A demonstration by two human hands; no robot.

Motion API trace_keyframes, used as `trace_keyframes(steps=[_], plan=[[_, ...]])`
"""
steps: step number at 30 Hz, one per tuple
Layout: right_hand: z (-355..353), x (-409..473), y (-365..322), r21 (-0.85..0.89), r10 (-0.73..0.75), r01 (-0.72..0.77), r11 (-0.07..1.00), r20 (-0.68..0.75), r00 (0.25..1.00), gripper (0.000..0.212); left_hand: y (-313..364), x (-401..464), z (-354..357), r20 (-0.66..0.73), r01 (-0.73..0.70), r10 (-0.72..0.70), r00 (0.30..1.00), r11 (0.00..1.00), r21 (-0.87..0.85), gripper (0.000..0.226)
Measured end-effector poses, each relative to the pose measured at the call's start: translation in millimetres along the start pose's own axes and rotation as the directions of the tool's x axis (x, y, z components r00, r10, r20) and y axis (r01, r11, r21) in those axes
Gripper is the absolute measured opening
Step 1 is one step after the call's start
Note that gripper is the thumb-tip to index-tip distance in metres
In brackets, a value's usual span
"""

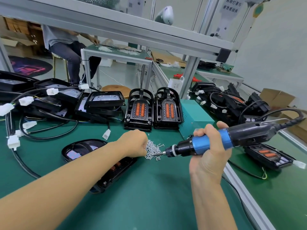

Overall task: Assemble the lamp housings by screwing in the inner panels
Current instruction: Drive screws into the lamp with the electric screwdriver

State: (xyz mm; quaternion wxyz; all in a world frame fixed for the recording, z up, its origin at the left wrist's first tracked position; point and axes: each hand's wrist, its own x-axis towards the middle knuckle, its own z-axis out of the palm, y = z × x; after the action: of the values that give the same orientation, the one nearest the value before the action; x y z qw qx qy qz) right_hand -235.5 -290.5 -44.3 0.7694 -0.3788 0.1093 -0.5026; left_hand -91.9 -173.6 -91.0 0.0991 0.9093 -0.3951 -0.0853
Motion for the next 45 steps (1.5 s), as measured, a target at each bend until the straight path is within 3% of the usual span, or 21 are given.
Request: trace_keyframes(steps=[4, 7, 12, 26, 30, 32, 45], plan=[[1.3, 2.6, -2.5, 0.012, -0.022, 0.022, 1.000, 0.010, 1.000, 0.029, -1.8, -4.5, -11.7, -0.126, 0.037, -0.092, 0.988, 0.921, -0.387, 0.011], [3.0, 3.0, -3.8, -0.008, -0.026, 0.026, 1.000, 0.010, 1.000, 0.028, -2.1, -11.1, -19.1, -0.100, 0.054, -0.159, 0.982, 0.749, -0.661, 0.017], [8.6, 1.3, -5.3, 0.024, -0.037, 0.036, 0.999, 0.039, 0.999, 0.026, -7.6, -22.0, -24.5, -0.039, 0.057, -0.181, 0.983, 0.497, -0.866, 0.019], [35.8, -7.6, -15.9, 0.165, -0.080, 0.065, 0.984, 0.090, 0.993, 0.023, -11.5, -57.0, -29.4, 0.112, 0.114, -0.058, 0.992, 0.025, -0.993, 0.007], [43.9, -8.1, -23.2, 0.218, -0.090, 0.064, 0.974, 0.113, 0.989, 0.023, -15.3, -68.1, -29.1, 0.149, 0.142, -0.010, 0.989, -0.242, -0.960, 0.010], [47.9, -9.1, -25.2, 0.232, -0.100, 0.069, 0.970, 0.125, 0.987, 0.023, -16.6, -73.1, -27.7, 0.156, 0.147, -0.001, 0.988, -0.325, -0.934, 0.015], [59.7, -19.4, -27.2, 0.260, -0.087, 0.046, 0.965, 0.149, 0.985, 0.023, -7.8, -83.2, -28.3, 0.177, 0.155, 0.000, 0.984, -0.488, -0.859, 0.014]])
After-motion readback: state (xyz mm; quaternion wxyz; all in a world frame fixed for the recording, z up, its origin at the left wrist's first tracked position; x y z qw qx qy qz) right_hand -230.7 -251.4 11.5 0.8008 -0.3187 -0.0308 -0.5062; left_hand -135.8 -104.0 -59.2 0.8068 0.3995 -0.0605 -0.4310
